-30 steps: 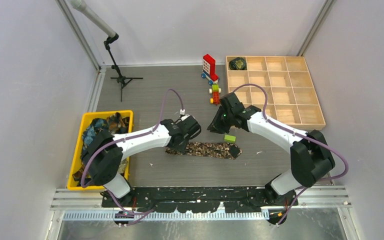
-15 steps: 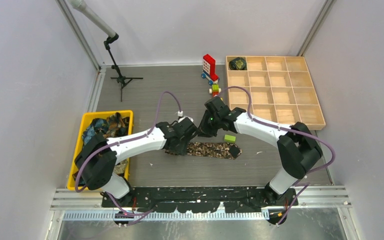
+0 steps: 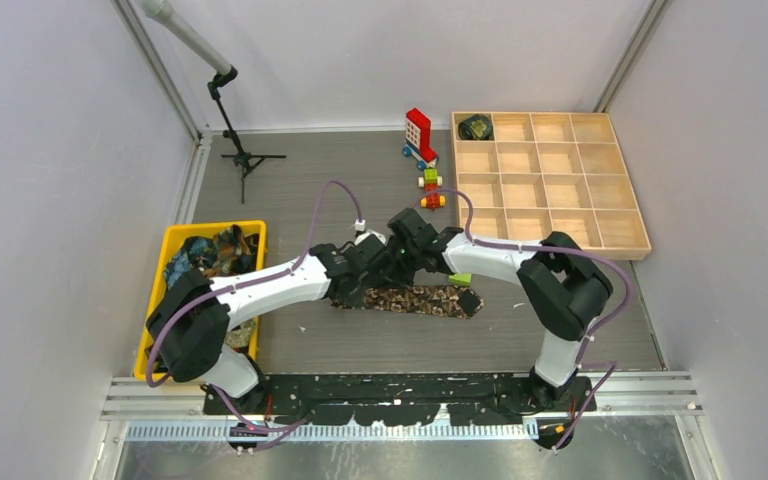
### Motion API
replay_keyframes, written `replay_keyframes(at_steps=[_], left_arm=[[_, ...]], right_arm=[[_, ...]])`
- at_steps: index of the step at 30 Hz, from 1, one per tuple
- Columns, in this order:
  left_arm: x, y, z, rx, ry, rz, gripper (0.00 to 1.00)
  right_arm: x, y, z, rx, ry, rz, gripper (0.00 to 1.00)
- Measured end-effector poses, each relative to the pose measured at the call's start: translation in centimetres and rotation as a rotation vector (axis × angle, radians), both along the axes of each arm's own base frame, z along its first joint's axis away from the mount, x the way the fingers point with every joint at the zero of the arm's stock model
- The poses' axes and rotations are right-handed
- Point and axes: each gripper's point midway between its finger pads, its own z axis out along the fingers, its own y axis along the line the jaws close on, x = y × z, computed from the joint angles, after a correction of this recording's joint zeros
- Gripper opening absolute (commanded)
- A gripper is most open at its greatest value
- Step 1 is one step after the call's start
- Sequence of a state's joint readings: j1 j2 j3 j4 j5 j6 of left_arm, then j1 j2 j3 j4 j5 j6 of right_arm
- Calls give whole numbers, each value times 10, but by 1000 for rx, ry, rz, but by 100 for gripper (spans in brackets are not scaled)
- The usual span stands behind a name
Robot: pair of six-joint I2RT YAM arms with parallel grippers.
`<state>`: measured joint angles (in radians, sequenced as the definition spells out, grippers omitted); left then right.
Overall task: Roll the ties
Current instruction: Roll the tie at the center of the board.
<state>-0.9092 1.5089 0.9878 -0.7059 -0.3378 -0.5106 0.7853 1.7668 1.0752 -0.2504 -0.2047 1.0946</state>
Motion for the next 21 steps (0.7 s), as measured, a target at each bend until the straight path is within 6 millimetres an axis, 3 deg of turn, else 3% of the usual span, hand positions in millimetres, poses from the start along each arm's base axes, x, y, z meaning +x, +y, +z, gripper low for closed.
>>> replay_keyframes(at_steps=[5, 12, 14, 18, 21], left_arm=[[3, 6, -1, 42, -13, -9, 21], [7, 17, -2, 110, -32, -4, 22], [8, 20, -3, 133, -34, -5, 28], [7, 22, -5, 149, -26, -10, 48], [5, 20, -7, 139, -12, -13, 54]], right_arm=[[1, 3, -14, -4, 22, -1, 24], [3, 7, -16, 19, 13, 0, 24], [2, 6, -17, 17, 15, 0, 24], [5, 4, -18, 15, 15, -7, 24], [6, 2, -18, 10, 16, -9, 24]])
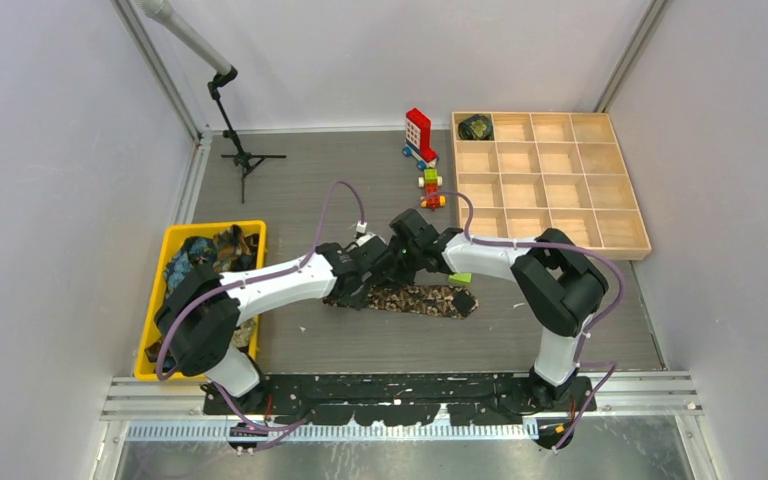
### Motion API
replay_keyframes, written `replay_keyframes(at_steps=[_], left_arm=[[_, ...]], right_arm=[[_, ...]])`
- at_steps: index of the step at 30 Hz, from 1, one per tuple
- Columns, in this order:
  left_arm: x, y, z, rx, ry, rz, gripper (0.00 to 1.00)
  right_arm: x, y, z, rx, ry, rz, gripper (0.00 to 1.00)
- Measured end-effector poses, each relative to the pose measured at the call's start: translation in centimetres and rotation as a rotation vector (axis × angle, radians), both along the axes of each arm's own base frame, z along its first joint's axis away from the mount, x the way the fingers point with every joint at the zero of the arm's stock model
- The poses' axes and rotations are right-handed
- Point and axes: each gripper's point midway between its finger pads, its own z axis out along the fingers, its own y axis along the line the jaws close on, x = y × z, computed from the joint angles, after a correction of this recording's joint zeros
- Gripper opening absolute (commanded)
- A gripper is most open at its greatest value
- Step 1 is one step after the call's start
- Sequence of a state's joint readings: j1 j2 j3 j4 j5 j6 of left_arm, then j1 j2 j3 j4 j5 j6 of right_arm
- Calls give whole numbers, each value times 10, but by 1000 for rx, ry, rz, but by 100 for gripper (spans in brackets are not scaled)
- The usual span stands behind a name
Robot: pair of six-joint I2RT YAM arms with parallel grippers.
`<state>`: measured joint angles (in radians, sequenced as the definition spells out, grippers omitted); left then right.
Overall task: Roll the ties
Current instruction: Roll the tie at the center of the board.
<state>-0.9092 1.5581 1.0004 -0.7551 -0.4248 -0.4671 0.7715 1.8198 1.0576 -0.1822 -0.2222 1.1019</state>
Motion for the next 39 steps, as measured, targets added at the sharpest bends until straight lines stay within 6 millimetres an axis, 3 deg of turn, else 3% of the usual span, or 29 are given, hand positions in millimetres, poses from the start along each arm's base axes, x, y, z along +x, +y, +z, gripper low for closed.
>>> replay_keyframes(at_steps=[11, 20, 24, 28, 32, 39], left_arm=[[-3, -8, 4, -37, 20, -6, 64], [-3, -7, 17, -61, 2, -7, 65], [-6, -3, 28, -77, -11, -8, 65], [-6, -3, 51, -144, -66, -13, 67], [-11, 10, 72, -219, -134, -5, 68], [-13, 40, 77, -273, -179, 117, 66]], right_arm=[[0, -5, 10, -6, -6, 1, 25], [4, 8, 27, 29, -31, 24, 25], [2, 17, 35, 57, -37, 46, 25], [-2, 28, 44, 89, -49, 74, 25], [-3, 38, 55, 120, -62, 93, 25], [-7, 63, 72, 162, -87, 132, 25]])
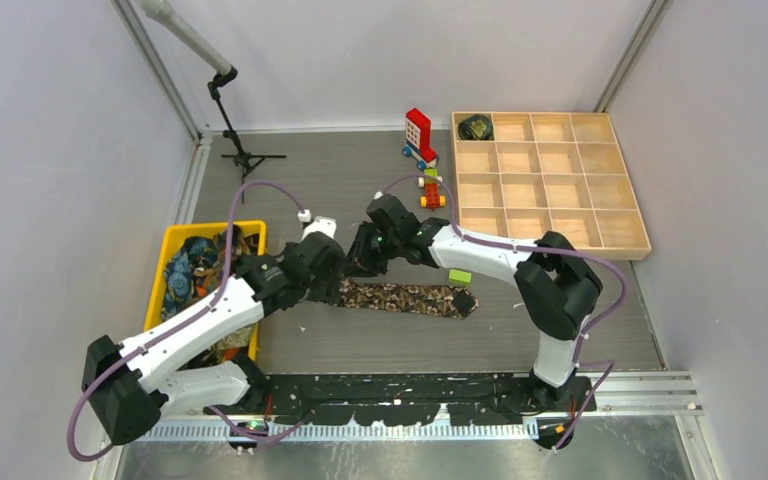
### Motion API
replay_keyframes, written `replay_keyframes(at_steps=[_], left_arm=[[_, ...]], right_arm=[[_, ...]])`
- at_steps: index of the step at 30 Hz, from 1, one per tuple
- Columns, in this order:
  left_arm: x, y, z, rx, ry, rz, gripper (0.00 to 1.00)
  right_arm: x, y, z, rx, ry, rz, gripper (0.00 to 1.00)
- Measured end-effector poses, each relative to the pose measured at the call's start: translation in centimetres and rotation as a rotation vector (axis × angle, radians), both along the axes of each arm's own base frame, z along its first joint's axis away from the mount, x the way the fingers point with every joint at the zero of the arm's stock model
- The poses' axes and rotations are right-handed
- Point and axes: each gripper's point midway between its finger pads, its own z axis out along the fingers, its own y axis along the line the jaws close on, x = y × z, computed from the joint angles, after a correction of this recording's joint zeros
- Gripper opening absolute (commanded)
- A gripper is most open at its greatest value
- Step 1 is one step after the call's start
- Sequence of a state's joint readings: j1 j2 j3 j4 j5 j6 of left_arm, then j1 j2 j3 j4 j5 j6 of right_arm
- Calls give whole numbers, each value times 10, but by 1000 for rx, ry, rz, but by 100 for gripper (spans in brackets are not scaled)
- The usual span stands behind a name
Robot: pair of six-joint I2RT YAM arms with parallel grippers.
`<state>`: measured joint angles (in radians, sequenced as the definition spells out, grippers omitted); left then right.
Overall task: Roll the ties
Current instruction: Roll the tie at the center of the board.
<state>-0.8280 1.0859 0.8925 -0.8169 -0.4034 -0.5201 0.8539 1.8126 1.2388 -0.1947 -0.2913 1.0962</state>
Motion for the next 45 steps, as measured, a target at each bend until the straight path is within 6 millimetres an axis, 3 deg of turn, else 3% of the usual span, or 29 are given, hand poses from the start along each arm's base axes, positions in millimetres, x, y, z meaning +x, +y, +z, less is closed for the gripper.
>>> replay_keyframes(at_steps=[4, 8, 14, 20, 27, 36, 45], left_arm=[[6, 24, -8, -13, 23, 130, 65], [0, 45, -16, -30, 36, 213, 65], [-1, 50, -9, -79, 14, 252, 64], [-1, 51, -16, -92, 43, 274, 65], [-3, 40, -36, -162, 90, 250, 73], [9, 11, -43, -306, 101, 171, 83], [22, -10, -59, -443, 155, 102, 82]], right_arm=[[-6, 18, 0, 4, -2, 31, 25], [-13, 27, -11, -13, 12, 53, 24], [-18, 22, -36, -81, 42, 53, 23], [-14, 14, -44, -120, 38, 41, 22], [-14, 3, -55, -147, 53, 34, 22], [-14, -6, -62, -163, 60, 30, 21], [-13, -14, -63, -167, 63, 25, 21]])
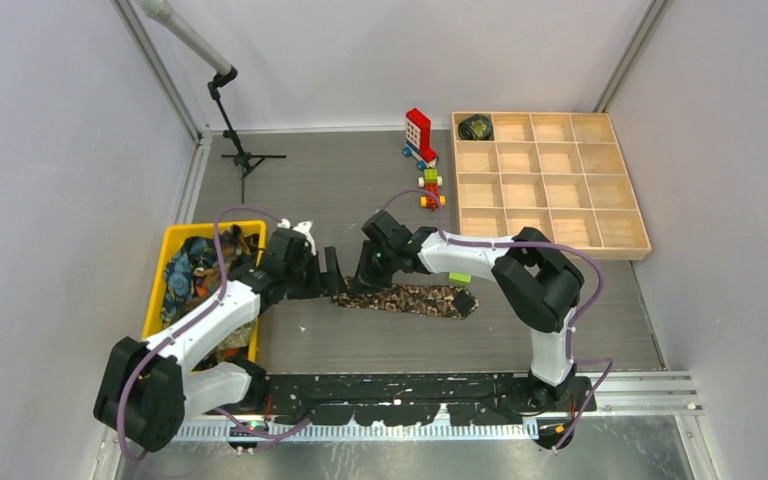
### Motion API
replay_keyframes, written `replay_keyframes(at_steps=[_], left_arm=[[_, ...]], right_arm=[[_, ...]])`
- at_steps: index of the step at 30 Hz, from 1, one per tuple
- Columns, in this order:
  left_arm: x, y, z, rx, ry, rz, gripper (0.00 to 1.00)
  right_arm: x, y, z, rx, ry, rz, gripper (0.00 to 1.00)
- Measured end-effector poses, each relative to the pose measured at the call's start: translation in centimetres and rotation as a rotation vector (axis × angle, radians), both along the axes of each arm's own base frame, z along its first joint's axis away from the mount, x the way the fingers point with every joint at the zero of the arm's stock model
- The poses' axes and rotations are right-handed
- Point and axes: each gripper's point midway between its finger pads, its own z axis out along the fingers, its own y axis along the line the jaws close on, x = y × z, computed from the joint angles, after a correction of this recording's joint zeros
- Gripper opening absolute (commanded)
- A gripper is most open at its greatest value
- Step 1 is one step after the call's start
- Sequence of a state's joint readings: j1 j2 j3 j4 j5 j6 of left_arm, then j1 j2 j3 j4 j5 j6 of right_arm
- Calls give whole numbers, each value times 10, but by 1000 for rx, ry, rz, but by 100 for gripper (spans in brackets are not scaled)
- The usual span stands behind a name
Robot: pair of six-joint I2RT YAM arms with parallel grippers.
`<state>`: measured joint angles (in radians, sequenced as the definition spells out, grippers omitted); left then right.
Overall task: Roll the ties
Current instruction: Roll the tie at the center of the board.
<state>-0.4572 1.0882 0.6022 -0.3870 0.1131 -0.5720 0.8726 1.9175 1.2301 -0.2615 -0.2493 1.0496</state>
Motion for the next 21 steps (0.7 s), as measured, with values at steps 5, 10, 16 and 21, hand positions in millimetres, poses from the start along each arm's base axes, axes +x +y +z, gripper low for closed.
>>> replay_keyframes(at_steps=[5, 10, 16, 21], left_arm=[[7, -7, -11, -48, 39, -16, 74], [10, -16, -16, -94, 57, -36, 66], [13, -21, -21, -115, 70, -50, 58], [11, -21, -29, -109, 95, -48, 55]], right_arm=[[0, -1, -1, 0, 0, 0, 21], [-1, -2, -3, 2, 3, -1, 20], [0, -4, -1, 4, 2, -1, 21], [-2, -6, 1, -1, 2, 9, 22]])
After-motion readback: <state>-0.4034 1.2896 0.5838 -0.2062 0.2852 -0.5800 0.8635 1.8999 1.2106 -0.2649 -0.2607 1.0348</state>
